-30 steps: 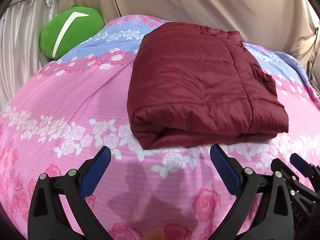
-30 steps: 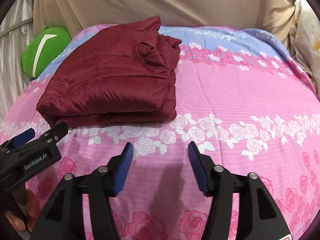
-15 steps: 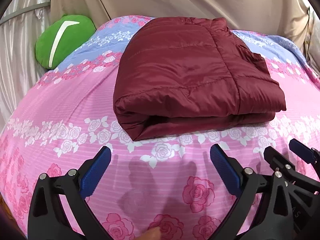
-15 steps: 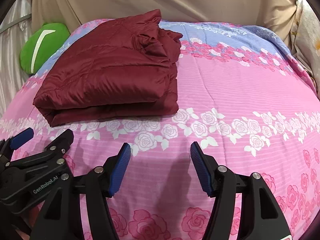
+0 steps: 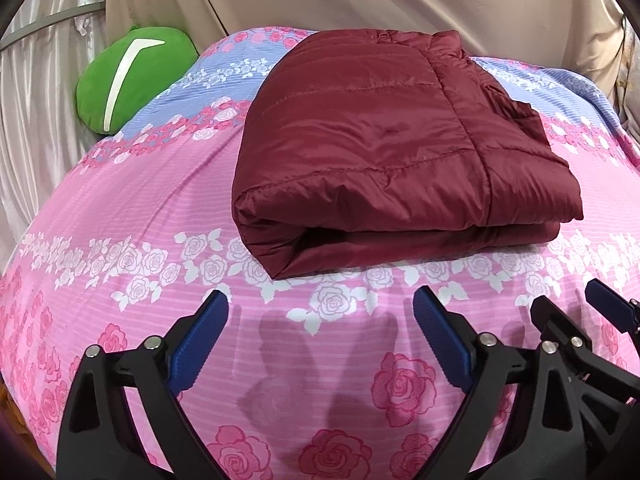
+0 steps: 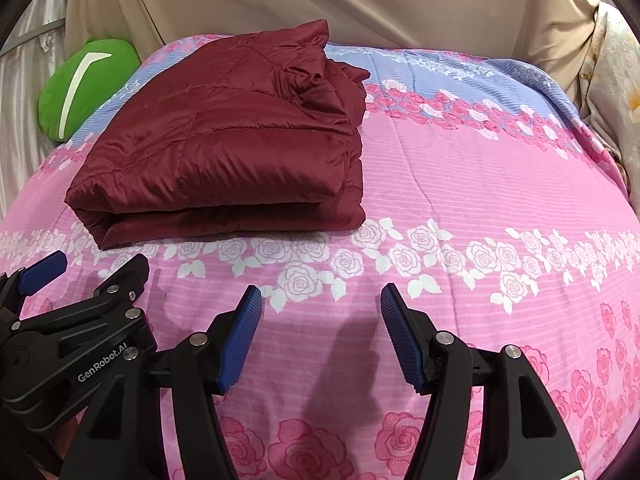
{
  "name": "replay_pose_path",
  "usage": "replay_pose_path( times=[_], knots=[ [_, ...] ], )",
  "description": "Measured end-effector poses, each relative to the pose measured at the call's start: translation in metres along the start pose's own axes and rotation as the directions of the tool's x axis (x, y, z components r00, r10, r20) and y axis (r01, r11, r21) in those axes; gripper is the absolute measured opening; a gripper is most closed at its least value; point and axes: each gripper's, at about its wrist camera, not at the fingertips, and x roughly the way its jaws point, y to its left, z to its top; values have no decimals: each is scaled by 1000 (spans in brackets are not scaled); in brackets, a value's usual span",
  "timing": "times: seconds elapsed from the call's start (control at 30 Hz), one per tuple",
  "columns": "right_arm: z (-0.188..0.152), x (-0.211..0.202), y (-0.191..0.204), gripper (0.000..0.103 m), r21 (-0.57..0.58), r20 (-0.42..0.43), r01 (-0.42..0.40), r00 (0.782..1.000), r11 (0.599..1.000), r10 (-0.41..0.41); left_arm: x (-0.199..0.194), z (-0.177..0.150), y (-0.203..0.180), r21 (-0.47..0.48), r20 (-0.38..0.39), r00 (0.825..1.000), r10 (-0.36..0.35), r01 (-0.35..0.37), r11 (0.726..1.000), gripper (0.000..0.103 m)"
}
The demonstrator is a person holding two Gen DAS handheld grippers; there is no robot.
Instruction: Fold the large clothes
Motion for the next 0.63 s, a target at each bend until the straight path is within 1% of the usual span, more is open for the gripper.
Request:
replay_pose_path(
  times=[0.4,0.5,0.63],
  knots=[
    [-1,-7,4,61,8,25,19,1000,1000,-19,-8,-1,6,-26,37,999,-2,3,1000,89],
    [-1,-7,5,61,2,26,22,999,1000,-22,-9,-1,4,-17,43,999,10,-9,1000,85],
    [-1,-8,5,61,4,26,24,999,1000,-24,-10,-2,3,-15,42,999,8,-7,1000,85]
  ],
)
